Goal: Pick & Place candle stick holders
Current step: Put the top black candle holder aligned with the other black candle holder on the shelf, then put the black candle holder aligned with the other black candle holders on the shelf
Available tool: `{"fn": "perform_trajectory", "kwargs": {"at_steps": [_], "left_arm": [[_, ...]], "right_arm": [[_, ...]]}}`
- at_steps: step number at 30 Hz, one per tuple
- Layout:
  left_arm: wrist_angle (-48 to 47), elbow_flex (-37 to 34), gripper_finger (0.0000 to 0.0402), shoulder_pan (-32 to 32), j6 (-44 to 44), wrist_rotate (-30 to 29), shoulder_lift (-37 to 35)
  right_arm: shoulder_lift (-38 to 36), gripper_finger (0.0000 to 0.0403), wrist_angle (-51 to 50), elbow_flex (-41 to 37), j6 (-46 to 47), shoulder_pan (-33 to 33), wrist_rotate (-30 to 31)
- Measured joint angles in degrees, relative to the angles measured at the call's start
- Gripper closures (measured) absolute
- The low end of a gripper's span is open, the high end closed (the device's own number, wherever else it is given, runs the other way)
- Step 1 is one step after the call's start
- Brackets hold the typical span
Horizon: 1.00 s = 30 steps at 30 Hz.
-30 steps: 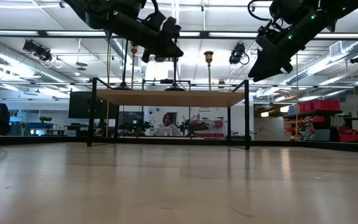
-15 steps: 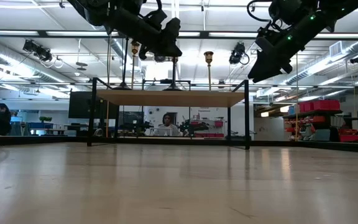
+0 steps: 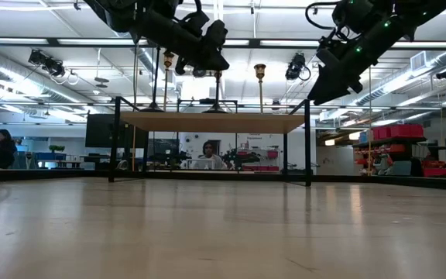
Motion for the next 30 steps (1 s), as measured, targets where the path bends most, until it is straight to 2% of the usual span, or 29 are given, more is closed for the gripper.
{"fn": "perform_trajectory", "kwargs": {"at_steps": [10,22,30], "left_arm": [[-0.08,0.0,0.0354,0.0,2.16,-0.91,0.0],[-0.16,-0.02,0.0226,-0.07,4.53,-1.1,-0.89],[-4.47,-0.02,0.02,-0.34,5.25,-0.73,-2.98]], "right_arm": [[0.25,0.0209,0.06,-0.01,-0.19,-0.02,0.0],[0.25,0.0209,0.05,-0.01,-0.33,-0.02,0.02],[0.25,0.0209,0.0,-0.01,-0.31,-0.02,0.02]]}}
